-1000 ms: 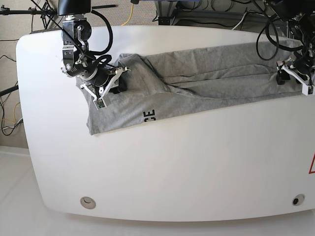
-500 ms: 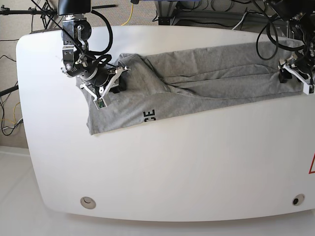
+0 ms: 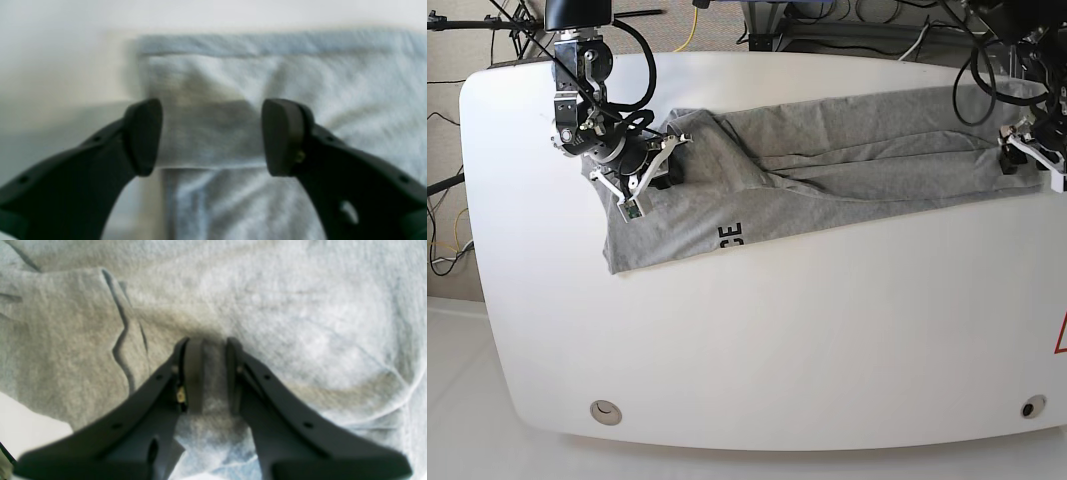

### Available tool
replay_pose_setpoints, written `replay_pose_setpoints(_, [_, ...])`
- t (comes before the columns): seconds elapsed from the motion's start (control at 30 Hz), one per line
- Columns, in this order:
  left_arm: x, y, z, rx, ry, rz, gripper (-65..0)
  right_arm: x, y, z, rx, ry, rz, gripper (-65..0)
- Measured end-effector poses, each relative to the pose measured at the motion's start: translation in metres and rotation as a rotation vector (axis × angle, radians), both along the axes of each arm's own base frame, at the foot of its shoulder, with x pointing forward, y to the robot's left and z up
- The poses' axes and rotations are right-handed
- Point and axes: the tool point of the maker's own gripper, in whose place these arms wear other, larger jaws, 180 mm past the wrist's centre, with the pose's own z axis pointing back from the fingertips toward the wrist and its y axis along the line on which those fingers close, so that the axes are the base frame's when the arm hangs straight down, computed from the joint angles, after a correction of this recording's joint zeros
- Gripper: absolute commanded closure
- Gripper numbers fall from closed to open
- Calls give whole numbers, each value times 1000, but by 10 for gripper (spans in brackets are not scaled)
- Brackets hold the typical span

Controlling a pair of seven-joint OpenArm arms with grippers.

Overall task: Fold the T-shirt properly
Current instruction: 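Open the left gripper and shift it along the shirt band end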

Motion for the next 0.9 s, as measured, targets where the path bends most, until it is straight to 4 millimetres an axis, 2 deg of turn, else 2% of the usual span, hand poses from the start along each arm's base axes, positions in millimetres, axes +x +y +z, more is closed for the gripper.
replay_pose_setpoints(0.17, [4, 19, -2, -28, -5, 60, -477, 0, 1, 0, -4, 1, 6, -114])
replay_pose_setpoints(0.27, [8, 20, -3, -45, -17, 61, -470, 0, 3, -1, -1, 1, 8, -115])
replay_pose_setpoints(0.4, [6, 16, -13, -64, -7, 51, -466, 0, 1, 0, -3, 0, 3, -116])
replay_pose_setpoints(0.9, [-2, 21, -10, -35, 26, 43, -481, 1, 1, 0, -4, -1, 3, -117])
